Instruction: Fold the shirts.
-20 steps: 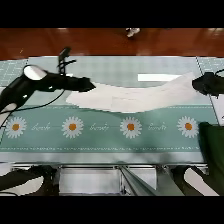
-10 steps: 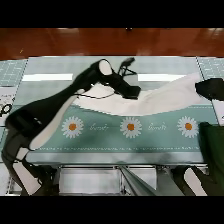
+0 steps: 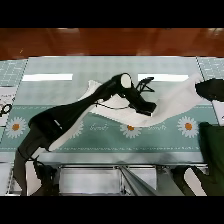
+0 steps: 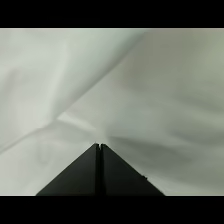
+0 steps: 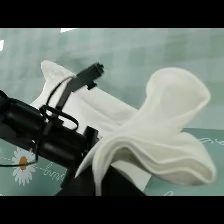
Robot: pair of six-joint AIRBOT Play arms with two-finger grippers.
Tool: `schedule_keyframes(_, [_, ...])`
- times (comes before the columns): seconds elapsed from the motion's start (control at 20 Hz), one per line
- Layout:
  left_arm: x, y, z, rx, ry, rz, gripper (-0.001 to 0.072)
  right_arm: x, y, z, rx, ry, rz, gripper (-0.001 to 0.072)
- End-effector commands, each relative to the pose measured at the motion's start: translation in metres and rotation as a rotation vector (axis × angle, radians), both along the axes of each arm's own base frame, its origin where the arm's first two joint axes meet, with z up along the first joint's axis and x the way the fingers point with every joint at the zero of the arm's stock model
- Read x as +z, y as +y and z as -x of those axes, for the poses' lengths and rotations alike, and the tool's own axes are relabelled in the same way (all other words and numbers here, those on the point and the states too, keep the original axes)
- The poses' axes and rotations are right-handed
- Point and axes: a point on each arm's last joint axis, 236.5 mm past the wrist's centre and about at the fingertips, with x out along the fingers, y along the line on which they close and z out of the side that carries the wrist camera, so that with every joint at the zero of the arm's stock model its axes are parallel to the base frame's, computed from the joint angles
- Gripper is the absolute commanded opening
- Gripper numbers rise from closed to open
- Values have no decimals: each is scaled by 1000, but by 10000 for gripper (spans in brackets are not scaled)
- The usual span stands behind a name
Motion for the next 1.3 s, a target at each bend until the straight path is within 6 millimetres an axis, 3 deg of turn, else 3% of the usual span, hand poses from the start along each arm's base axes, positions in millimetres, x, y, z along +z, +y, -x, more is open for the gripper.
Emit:
schedule_keyframes(0.0, [37,48,-44,43,-35,12,17,1,8,-1,13,0,-7,23])
schedule_keyframes(0.15, [93,129,-104,197,-136,18,17,12,44,-15,49,-62,-29,23])
schedule_keyframes(0.25, [127,189,-125,299,-224,-2,17,24,77,-33,84,-112,-96,23])
schedule_keyframes(0.35, [142,244,-123,368,-282,-48,17,23,117,-52,143,-113,-143,23])
schedule_keyframes(0.45, [148,291,-110,432,-316,-83,18,9,164,-70,227,-83,-158,23])
schedule_keyframes(0.6, [147,354,-88,604,-356,-101,18,-25,241,-89,360,-4,-176,23])
schedule_keyframes(0.7, [137,389,-67,715,-366,-118,18,-52,285,-98,423,48,-190,23])
schedule_keyframes(0.8, [122,410,-43,778,-352,-137,18,-77,320,-105,474,90,-198,23])
schedule_keyframes(0.95, [100,419,-15,817,-314,-156,18,-103,360,-112,517,136,-231,23])
schedule_keyframes(1.1, [83,418,-6,820,-277,-164,18,-123,380,-115,534,164,-243,23])
schedule_keyframes(1.25, [80,418,-10,845,-279,-149,18,-136,385,-122,507,169,-244,28])
